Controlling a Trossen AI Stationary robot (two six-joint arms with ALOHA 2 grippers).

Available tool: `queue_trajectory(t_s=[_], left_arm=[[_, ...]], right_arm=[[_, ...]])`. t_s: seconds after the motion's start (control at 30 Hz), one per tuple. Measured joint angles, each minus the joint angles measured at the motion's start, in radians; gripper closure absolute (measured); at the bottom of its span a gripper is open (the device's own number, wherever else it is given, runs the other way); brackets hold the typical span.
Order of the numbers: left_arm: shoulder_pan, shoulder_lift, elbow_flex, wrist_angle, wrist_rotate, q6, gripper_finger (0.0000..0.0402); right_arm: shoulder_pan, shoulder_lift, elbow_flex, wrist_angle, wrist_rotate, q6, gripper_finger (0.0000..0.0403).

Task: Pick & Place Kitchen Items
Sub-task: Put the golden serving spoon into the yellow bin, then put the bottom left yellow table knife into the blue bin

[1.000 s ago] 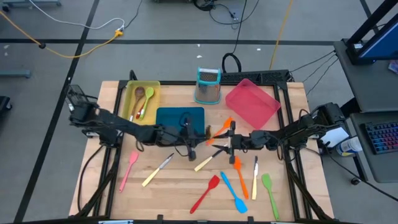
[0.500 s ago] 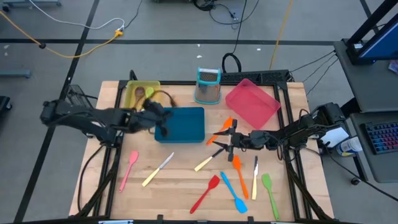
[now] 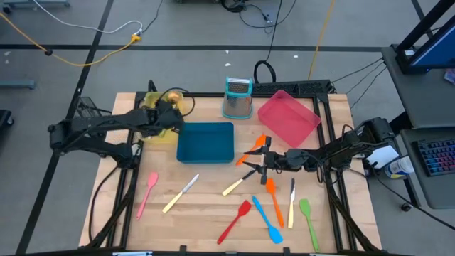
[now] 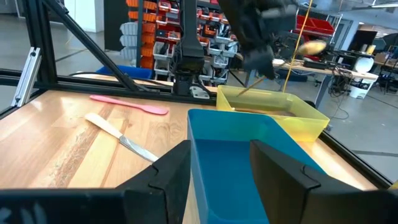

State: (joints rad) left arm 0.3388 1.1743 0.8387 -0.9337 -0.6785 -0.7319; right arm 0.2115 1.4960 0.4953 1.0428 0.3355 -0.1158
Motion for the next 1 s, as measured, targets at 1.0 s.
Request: queue_trajectory(t_s=[1.0], left_arm=[[0.327,0.469,-0.036,0.080,-0.002,0.053,0.0288]], right_arm=[[0.000,0.000,0.000,0.000,0.000,0.000,0.0248]])
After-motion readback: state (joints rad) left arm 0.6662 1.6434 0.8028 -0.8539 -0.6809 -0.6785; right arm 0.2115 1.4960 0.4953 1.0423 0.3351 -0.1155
